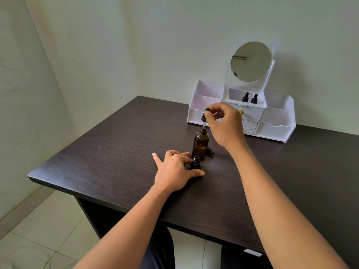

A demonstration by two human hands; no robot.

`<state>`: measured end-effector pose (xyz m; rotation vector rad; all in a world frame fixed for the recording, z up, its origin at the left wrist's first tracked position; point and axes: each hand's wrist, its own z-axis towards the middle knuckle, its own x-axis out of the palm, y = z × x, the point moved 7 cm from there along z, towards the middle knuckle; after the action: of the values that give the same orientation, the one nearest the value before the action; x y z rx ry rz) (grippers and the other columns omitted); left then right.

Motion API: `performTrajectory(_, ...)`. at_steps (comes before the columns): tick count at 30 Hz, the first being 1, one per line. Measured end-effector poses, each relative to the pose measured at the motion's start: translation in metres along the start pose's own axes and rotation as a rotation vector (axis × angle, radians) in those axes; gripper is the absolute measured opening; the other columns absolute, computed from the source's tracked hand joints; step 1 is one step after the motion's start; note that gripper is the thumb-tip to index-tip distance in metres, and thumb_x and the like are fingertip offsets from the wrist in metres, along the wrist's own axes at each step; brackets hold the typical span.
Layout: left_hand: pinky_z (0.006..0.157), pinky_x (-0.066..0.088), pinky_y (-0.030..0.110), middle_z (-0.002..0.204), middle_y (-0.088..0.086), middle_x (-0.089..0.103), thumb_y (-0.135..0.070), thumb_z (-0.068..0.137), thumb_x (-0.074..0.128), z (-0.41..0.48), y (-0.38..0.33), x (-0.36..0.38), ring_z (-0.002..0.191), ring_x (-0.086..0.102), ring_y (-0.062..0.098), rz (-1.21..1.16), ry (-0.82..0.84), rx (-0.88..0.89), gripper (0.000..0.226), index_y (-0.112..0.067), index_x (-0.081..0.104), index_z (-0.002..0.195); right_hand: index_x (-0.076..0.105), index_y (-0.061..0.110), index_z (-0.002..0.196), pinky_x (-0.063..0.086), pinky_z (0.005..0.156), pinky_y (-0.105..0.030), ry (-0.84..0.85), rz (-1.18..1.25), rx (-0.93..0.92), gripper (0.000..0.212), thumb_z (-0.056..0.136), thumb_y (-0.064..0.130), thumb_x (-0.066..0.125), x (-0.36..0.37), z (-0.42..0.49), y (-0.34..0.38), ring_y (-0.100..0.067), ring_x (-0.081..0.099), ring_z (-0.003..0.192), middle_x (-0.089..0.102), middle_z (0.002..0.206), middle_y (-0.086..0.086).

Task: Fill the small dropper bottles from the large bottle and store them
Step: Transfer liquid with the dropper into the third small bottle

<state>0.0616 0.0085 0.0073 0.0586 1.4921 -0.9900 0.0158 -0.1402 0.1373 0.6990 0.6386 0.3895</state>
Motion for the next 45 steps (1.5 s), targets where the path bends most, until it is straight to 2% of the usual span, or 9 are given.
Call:
performTrajectory(4,0.112,-0.013,0.07,0.147,-0.017,0.049,-0.073,0.074,0.066,-0.001,0.0,-0.002,0.144,0.022,0.011,-0.036,-0.014,-0.003,0.066,-0.031,0.067,0.124,0.065,0.017,0.09,0.043,0.067,-0.003,-0.004,-0.013,-0.002,0.005,0.092,0.013,0.064,-0.001,0.0,0.001,-0.001,0.059,0.076,0.066,0.086,0.005)
performTrajectory(10,0.112,-0.011,0.071,0.146,-0.016,0.051,-0.074,0.073,0.065,-0.001,0.001,0.0,0.143,0.024,0.012,-0.041,-0.017,0.004,0.063,-0.031,0.069,0.12,0.068,0.016,0.094,0.046,0.066,-0.009,0.006,-0.019,0.028,0.004,0.091,0.019,0.067,0.003,0.0,-0.004,-0.006,0.062,0.076,0.068,0.087,0.006)
performTrajectory(13,0.112,-0.012,0.07,0.146,-0.016,0.05,-0.074,0.074,0.065,-0.001,-0.001,0.0,0.144,0.023,0.012,-0.031,-0.015,0.005,0.065,-0.031,0.069,0.122,0.067,0.016,0.093,0.043,0.065,-0.007,0.01,-0.024,0.036,0.002,0.092,0.017,0.065,0.005,0.0,-0.005,-0.008,0.061,0.078,0.067,0.087,0.005)
performTrajectory(23,0.112,-0.013,0.071,0.146,-0.017,0.05,-0.075,0.074,0.064,0.001,0.002,0.002,0.144,0.023,0.012,-0.017,-0.012,-0.005,0.066,-0.031,0.068,0.124,0.067,0.015,0.097,0.043,0.064,-0.013,0.04,-0.024,0.077,0.007,0.092,0.02,0.066,0.01,-0.001,-0.009,-0.005,0.06,0.076,0.067,0.089,0.004)
performTrajectory(27,0.111,-0.015,0.07,0.146,-0.017,0.05,-0.076,0.074,0.063,0.001,0.002,0.002,0.144,0.023,0.012,-0.016,-0.016,-0.002,0.067,-0.031,0.068,0.124,0.064,0.018,0.092,0.042,0.065,-0.012,0.043,-0.023,0.088,0.001,0.092,0.017,0.065,0.012,-0.003,-0.012,-0.008,0.059,0.078,0.064,0.085,0.006)
performTrajectory(30,0.111,-0.015,0.07,0.146,-0.017,0.05,-0.075,0.074,0.064,0.001,0.002,0.002,0.144,0.023,0.012,-0.018,-0.017,-0.003,0.066,-0.032,0.068,0.123,0.063,0.018,0.09,0.04,0.063,-0.009,0.045,-0.015,0.094,0.004,0.09,0.015,0.065,0.014,-0.005,-0.014,-0.008,0.058,0.076,0.062,0.082,0.008)
performTrajectory(35,0.111,-0.015,0.07,0.146,-0.017,0.05,-0.075,0.073,0.063,0.001,0.002,0.002,0.144,0.023,0.012,-0.018,-0.021,0.0,0.066,-0.031,0.068,0.122,0.065,0.018,0.093,0.044,0.064,-0.014,0.045,-0.004,0.092,0.005,0.089,0.018,0.068,0.015,-0.007,-0.015,-0.007,0.06,0.077,0.064,0.083,0.007)
performTrajectory(40,0.111,-0.013,0.071,0.146,-0.017,0.05,-0.075,0.074,0.063,0.002,0.002,0.002,0.144,0.024,0.012,-0.015,-0.022,0.001,0.065,-0.031,0.069,0.122,0.063,0.016,0.091,0.041,0.063,-0.008,0.059,-0.016,0.097,0.003,0.09,0.015,0.066,0.017,-0.006,-0.017,-0.006,0.057,0.075,0.061,0.081,0.01)
performTrajectory(45,0.111,-0.013,0.071,0.146,-0.017,0.05,-0.074,0.074,0.064,0.001,0.002,0.002,0.144,0.024,0.012,-0.019,-0.017,-0.001,0.064,-0.032,0.068,0.122,0.066,0.016,0.094,0.043,0.064,-0.009,0.053,-0.012,0.1,0.005,0.09,0.017,0.068,0.017,-0.005,-0.018,-0.004,0.059,0.075,0.062,0.082,0.01)
